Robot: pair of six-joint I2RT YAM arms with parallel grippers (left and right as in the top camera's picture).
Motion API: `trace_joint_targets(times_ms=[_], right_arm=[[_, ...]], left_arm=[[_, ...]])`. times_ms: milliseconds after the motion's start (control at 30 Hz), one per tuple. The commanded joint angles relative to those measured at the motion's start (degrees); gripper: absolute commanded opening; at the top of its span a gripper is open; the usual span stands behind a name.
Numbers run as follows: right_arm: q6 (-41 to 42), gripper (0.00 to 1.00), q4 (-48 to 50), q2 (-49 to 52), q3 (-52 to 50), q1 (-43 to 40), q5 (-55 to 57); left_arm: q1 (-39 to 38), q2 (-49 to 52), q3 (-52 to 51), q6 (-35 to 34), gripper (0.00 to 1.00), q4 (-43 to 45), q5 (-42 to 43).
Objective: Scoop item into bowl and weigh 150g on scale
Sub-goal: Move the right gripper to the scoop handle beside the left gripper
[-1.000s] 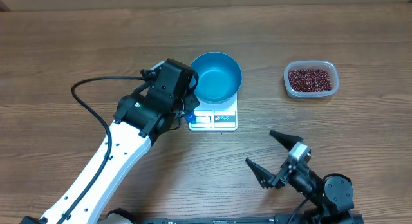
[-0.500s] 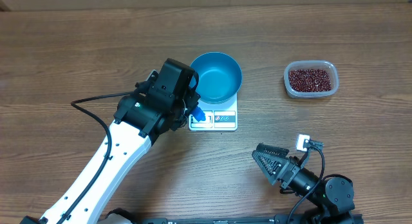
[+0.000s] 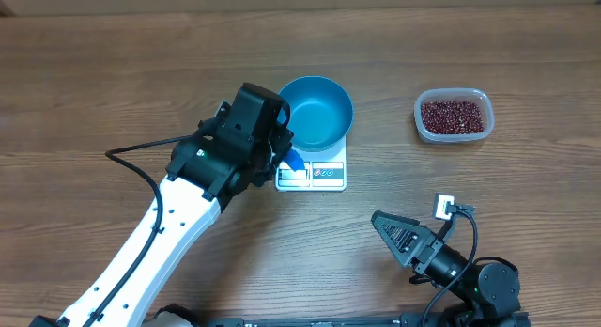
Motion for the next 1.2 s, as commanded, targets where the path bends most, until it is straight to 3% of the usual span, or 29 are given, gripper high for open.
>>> trace_joint_targets(times_ms=[0,367,533,767,967,1167], right_arm=[[-3.45,0.94,-1.11,1.53,4.02,-0.15,0.31],[-19.78,0.9,-3.56,28.13,20.92,1.25,0.26],[-26.21,0.89,-3.98,42.47,30.1,6.1,1.11],[-29.2,0.82,-4.07,58.47,38.73,15.52,11.54],[-31.28,0.75,-3.08,64.72,42.36,20.92,19.89],[-31.23,0.6,1.46,67.95,42.49,21.77,21.05]], left_arm=[[-0.28,-1.01,1.33,-3.82,0.04,0.61,-0.46],[-0.28,-1.01,1.33,-6.58,0.04,0.7,-2.75],[-0.28,-1.01,1.33,-6.54,0.04,0.66,-2.75],[-0.28,-1.01,1.33,-7.23,0.04,0.5,-2.51],[-0.28,-1.01,1.33,-7.21,0.05,0.44,-2.29],[-0.28,-1.01,1.33,-7.21,0.04,0.42,-0.74]])
